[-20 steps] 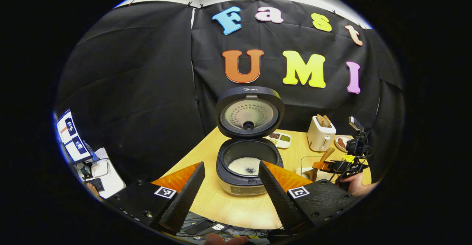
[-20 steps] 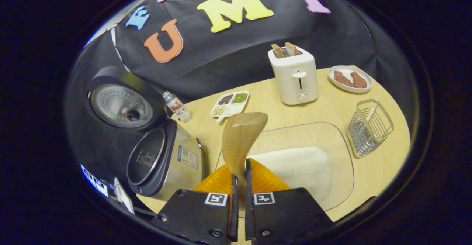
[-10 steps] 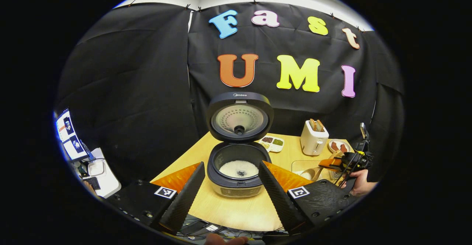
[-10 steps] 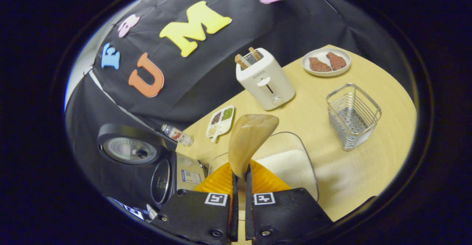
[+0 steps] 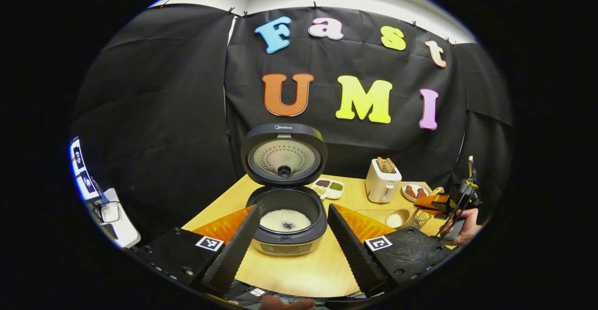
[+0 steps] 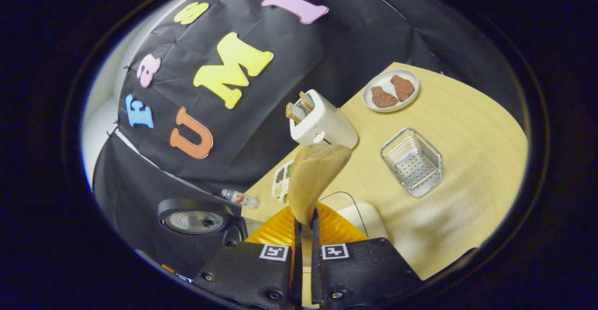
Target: Close the left gripper, press the button to open the rice cooker; take a wooden spoon from the chopstick holder with the right hand, scoop a spoonful of rice and pour it into the rice cooker, then put the wooden spoon back into the chopstick holder.
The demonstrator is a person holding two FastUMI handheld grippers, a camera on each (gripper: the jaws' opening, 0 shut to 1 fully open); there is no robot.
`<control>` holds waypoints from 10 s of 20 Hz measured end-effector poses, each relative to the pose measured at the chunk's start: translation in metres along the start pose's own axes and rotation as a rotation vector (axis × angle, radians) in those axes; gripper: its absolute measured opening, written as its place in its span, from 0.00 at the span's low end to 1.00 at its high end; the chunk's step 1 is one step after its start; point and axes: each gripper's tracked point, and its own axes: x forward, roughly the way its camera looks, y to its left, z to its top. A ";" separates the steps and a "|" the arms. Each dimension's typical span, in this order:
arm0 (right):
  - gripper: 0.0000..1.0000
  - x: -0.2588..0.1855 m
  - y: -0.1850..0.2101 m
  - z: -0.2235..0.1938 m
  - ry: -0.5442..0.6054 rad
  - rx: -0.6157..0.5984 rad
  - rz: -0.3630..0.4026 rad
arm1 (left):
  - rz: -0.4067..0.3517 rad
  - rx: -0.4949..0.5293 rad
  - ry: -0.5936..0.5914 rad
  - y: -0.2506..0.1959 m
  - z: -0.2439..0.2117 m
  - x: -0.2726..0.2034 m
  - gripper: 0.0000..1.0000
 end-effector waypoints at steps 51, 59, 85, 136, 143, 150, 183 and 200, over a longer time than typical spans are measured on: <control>0.14 0.083 0.323 -0.184 -0.099 -1.308 0.185 | 0.169 -0.179 -0.028 0.119 -0.029 -0.062 0.95; 0.14 0.078 0.327 -0.189 -0.117 -1.378 0.219 | 0.186 -0.187 -0.035 0.120 -0.026 -0.068 0.95; 0.14 -0.041 0.123 0.055 -0.120 -0.441 0.061 | 0.018 -0.033 -0.119 0.023 0.030 -0.014 0.95; 0.92 -0.090 -0.047 0.167 -0.379 -0.696 -0.334 | -0.008 -0.109 -0.326 0.009 0.146 0.097 0.94; 0.98 -0.157 -0.030 0.139 -0.443 -0.695 -0.358 | -0.027 -0.093 -0.306 0.023 0.152 0.155 0.94; 0.98 -0.219 -0.059 0.101 -0.498 -0.644 -0.485 | 0.006 -0.019 -0.145 0.033 0.129 0.211 0.95; 1.00 -0.197 -0.028 0.076 -0.395 -0.756 -0.412 | -0.055 -0.012 0.598 0.013 -0.110 0.138 0.96; 1.00 -0.124 -0.050 0.121 -0.331 -0.719 -0.265 | 0.147 -0.094 0.533 0.028 -0.104 0.142 0.92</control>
